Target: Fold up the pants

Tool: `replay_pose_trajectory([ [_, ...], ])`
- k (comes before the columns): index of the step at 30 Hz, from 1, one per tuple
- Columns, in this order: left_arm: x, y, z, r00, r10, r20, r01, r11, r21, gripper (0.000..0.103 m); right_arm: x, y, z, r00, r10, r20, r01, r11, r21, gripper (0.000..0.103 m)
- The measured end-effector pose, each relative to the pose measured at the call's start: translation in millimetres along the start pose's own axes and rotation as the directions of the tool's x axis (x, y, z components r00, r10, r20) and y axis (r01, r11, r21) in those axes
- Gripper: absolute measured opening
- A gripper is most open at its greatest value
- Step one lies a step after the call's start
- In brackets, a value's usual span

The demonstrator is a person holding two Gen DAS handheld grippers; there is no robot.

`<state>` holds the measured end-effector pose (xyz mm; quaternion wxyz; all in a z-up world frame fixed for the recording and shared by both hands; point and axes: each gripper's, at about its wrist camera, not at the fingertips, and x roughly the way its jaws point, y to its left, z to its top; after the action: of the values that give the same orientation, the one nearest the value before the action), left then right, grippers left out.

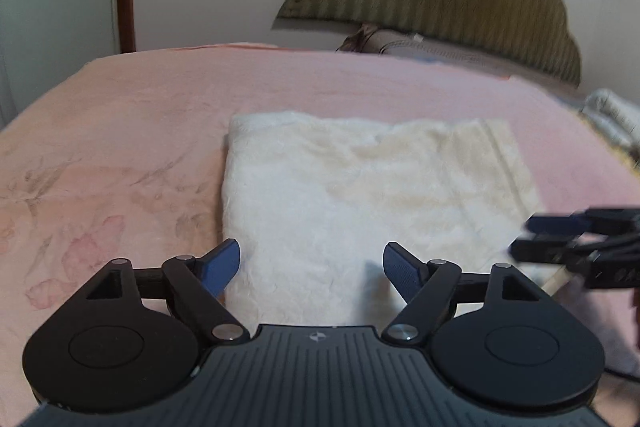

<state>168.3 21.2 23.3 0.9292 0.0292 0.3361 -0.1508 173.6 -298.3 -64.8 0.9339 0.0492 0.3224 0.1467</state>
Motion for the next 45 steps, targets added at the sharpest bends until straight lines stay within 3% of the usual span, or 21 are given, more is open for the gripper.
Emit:
replay_pose_trajectory([
  [3,-4,-7,-4,1.0,0.027,0.017,-0.027,0.999,0.029,0.084,-10,10,-2,0.998,-0.035,0.046,0.034,0.999,0.021,0.057],
  [5,-4,-14,-9,0.999,0.04,0.014,-0.041,0.998,0.051,0.095,-15,18,0,0.997,0.015,0.081,-0.016,1.0,0.012,0.057],
  [7,-1,-23,-15,0.997,0.075,0.026,-0.077,0.993,0.09,0.099,-7,19,-5,0.998,0.048,0.052,-0.049,0.999,0.02,0.057],
  [8,-2,-27,-17,0.995,0.093,0.036,-0.097,0.99,0.106,0.099,-1,18,-10,1.0,0.019,0.024,-0.019,1.0,0.015,0.057],
  [12,-7,-33,-20,0.989,0.134,0.054,-0.14,0.983,0.116,0.099,-5,32,-15,0.998,-0.048,0.051,0.047,0.999,0.019,0.058],
  [14,-10,-34,-19,0.989,0.14,0.046,-0.144,0.984,0.108,0.099,-10,41,-16,0.994,-0.082,0.068,0.081,0.997,0.01,0.068],
  [19,-19,-37,-24,0.988,0.152,0.038,-0.154,0.984,0.085,0.099,-20,61,-24,0.988,-0.124,0.092,0.126,0.992,-0.009,0.077],
  [28,-43,-36,-36,0.988,0.156,0.021,-0.156,0.988,-0.002,0.101,-28,78,-44,0.986,-0.157,0.061,0.156,0.988,0.023,0.082],
  [30,-49,-36,-39,0.988,0.154,0.011,-0.154,0.988,-0.021,0.103,-30,80,-47,0.985,-0.163,0.054,0.162,0.987,0.024,0.089],
  [37,-56,-37,-55,0.985,0.166,-0.055,-0.166,0.986,0.015,0.102,-40,92,-59,0.982,-0.182,0.048,0.182,0.983,0.005,0.093],
  [45,-57,-33,-71,0.985,0.144,-0.091,-0.146,0.989,-0.017,0.102,-43,99,-70,0.978,-0.209,0.024,0.209,0.978,-0.006,0.095],
])
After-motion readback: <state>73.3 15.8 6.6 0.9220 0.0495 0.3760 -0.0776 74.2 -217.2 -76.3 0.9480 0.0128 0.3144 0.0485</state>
